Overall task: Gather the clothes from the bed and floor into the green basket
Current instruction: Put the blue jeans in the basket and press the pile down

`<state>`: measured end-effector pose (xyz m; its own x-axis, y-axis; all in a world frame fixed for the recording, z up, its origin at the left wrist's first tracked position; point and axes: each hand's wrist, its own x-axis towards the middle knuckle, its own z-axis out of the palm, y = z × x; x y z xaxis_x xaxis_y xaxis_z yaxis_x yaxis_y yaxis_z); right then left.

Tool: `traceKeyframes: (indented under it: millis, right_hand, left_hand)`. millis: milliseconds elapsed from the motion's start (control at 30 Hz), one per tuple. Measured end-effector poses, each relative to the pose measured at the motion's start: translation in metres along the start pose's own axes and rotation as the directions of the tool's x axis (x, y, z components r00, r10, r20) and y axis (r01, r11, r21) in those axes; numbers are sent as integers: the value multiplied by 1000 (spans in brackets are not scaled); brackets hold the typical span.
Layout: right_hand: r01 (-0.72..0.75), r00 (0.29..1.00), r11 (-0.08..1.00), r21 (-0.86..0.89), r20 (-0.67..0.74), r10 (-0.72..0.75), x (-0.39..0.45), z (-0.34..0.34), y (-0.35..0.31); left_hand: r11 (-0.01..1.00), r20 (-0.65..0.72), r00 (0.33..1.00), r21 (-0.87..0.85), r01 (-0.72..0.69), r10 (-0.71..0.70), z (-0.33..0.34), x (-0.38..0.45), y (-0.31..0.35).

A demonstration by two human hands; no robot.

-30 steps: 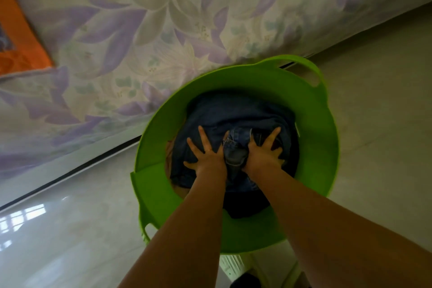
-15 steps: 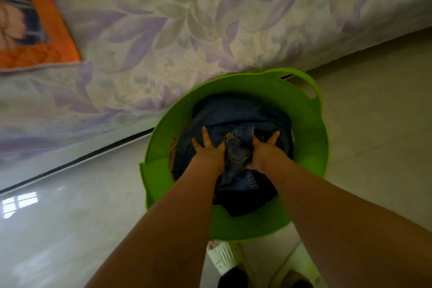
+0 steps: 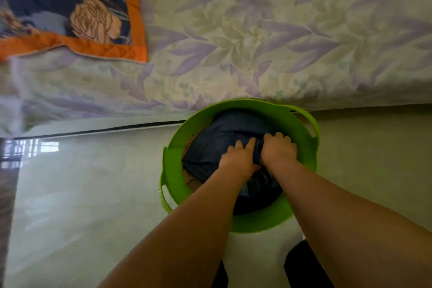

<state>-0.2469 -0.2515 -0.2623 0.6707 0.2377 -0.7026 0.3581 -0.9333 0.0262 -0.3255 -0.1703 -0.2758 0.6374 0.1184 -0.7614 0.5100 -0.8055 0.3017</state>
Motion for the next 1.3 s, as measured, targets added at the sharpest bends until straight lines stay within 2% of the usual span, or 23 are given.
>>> traceKeyframes:
  millis: [133, 267, 400, 467, 567, 667, 733, 767, 867, 1000, 1167, 1300]
  right_hand:
    - [180, 983, 973, -146, 48, -175, 20, -14, 23]
    - [354, 935, 864, -357, 174, -311, 36, -30, 54]
    - [523, 852, 668, -530, 317, -416, 52, -47, 70]
    - [578, 815, 578, -575, 432, -386, 51, -51, 71]
    - [645, 765, 364, -673, 565, -311, 46, -56, 76]
    - [653, 745, 125, -747, 604, -283, 47, -57, 86]
    - [626, 752, 6, -780, 601, -270, 52, -48, 94]
    - [603, 759, -14, -798, 578, -299, 57, -41, 96]
    - [540, 778, 22, -841, 489, -394, 68, -30, 95]
    - [540, 788, 8, -842, 502, -358, 67, -26, 85]
    - [619, 718, -40, -785, 585, -377, 49, -35, 61]
    - [642, 672, -35, -766, 585, -454, 31, -27, 24]
  left_hand:
    - [994, -7, 997, -79, 74, -75, 7, 9, 52]
    - [992, 19, 992, -7, 128, -128, 6, 27, 92]
    - [971, 48, 970, -5, 237, -237, 9, 39, 126]
    - [962, 47, 961, 15, 271, -272, 12, 41, 134]
    - [954, 22, 954, 4, 299, -299, 25, 43, 148]
    - [951, -1, 951, 6, 308, -308, 46, 53, 170]
    - [950, -24, 951, 22, 310, -310, 53, 63, 179]
    - [947, -37, 947, 13, 321, -320, 57, 68, 180]
    - [946, -55, 945, -39, 321, -323, 60, 74, 176]
    - [945, -73, 946, -110, 307, -316, 62, 70, 162]
    - [930, -67, 936, -159, 331, -345, 63, 57, 141]
    - [915, -94, 920, -177, 362, -382, 65, 36, 100]
